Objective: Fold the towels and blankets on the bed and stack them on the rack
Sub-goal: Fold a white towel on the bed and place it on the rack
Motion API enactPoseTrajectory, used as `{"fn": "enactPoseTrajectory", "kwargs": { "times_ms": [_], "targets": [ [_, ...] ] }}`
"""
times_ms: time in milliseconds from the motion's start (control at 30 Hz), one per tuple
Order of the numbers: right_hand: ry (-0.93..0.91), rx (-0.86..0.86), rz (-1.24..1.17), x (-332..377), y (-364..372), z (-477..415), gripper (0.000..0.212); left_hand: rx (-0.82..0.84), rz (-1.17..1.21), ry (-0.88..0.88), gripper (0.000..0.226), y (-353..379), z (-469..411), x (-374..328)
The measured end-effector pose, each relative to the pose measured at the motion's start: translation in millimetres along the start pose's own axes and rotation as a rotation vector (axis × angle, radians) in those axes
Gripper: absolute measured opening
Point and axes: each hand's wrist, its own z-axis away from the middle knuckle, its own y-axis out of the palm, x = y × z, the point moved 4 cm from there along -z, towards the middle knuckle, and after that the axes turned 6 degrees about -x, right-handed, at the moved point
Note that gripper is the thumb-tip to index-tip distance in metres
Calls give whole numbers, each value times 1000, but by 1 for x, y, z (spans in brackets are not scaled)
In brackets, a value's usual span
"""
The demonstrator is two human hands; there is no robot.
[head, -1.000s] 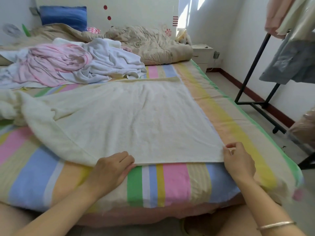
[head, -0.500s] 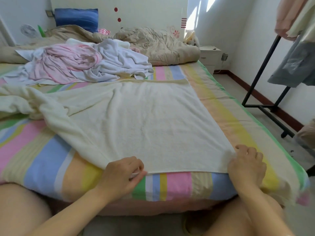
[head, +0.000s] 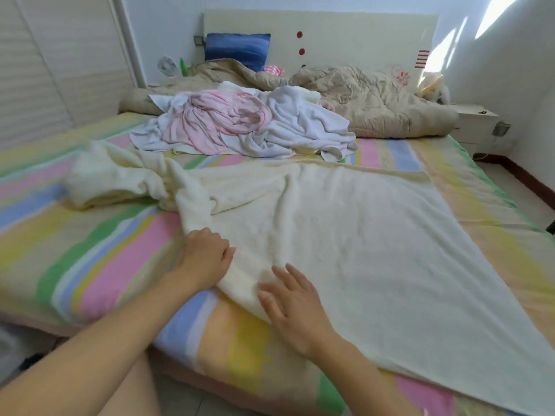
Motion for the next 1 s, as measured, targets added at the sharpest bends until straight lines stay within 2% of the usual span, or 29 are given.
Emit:
{"fn": "enactPoseTrajectory", "kwargs": {
  "times_ms": [100,200,300,367,467,567,633,733,800,867,933,1000],
  "targets": [
    [-39,-14,-73,28,5,-61,45,103,-183,75,44,8,-25,47],
    [7,-24,-131,45,11,-133,34,94,-198,242,50,10,-62,82],
    [87,17,-186,60,26,-200,30,121,-212,273,34,17,-104,117],
    [126,9,-257,71,35,-231,29,120,-130,105,37,11,-132,140],
    [196,-54,-309,82,44,-262,33,21,74,-214,45,-1,-158,194],
    [244,-152,-155,94,50,-289,34,151,-3,-376,42,3,-154,268],
    [239,-267,63,105,49,-303,36,234,-95,-403,45,5,-145,312],
    [183,-343,292,129,53,-327,44,217,-194,-304,58,10,-142,357],
    [196,-351,261,142,60,-351,46,196,-330,-196,67,13,-146,380],
    [253,-250,147,152,76,-377,58,284,-386,-190,79,20,-148,406],
    [341,-114,37,160,95,-399,68,488,-218,-289,100,33,-142,433],
    [364,-62,25,168,107,-409,65,694,52,-371,125,47,-128,446]
  ]
}}
